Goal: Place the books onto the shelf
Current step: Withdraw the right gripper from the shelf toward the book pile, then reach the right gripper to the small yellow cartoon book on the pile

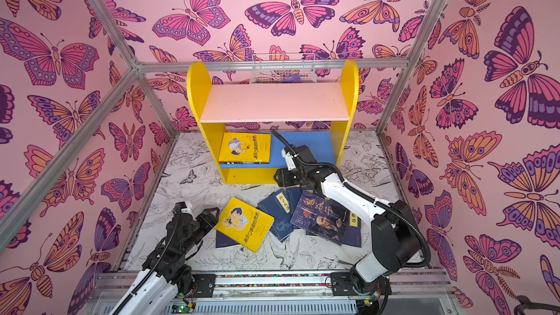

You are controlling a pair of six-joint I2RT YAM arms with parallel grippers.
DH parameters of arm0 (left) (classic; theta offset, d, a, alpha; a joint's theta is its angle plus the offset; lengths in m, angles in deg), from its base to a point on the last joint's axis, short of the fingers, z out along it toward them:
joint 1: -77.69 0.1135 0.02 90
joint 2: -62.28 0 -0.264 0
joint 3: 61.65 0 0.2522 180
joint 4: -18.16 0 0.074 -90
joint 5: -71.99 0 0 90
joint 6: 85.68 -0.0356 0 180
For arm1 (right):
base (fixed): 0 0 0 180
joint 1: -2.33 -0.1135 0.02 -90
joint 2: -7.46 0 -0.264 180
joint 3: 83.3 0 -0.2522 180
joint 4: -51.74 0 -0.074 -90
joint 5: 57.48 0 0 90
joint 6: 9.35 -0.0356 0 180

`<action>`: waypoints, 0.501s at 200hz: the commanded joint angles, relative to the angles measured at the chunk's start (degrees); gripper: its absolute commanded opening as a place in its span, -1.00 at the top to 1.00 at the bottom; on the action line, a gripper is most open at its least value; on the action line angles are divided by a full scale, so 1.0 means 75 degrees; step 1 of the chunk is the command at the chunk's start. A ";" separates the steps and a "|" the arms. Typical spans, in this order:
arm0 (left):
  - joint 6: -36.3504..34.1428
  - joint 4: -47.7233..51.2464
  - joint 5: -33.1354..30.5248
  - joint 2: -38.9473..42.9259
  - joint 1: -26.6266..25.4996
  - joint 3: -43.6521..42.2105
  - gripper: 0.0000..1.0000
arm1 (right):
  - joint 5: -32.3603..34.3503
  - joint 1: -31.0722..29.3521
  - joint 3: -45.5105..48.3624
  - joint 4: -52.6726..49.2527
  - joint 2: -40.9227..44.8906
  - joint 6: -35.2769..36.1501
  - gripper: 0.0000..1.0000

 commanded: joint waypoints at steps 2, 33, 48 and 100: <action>-0.0370 0.0012 -0.0195 -0.0358 -0.0035 0.0150 -0.36 | -0.2293 -0.0754 0.0196 -0.2109 -0.0105 0.1043 -0.32; -0.0396 -0.0445 -0.0140 -0.0859 -0.0054 0.0018 -0.36 | -0.3131 -0.0986 0.0341 -0.3151 -0.1221 0.1150 -0.37; -0.0429 -0.0656 -0.0126 -0.1108 -0.0049 -0.0024 -0.36 | -0.3343 -0.0969 0.0326 -0.3241 -0.1697 0.1126 -0.35; -0.0706 -0.1140 -0.0159 -0.1739 -0.0072 -0.0100 -0.32 | -0.3881 -0.0903 -0.0096 -0.2883 -0.2923 0.1109 -0.25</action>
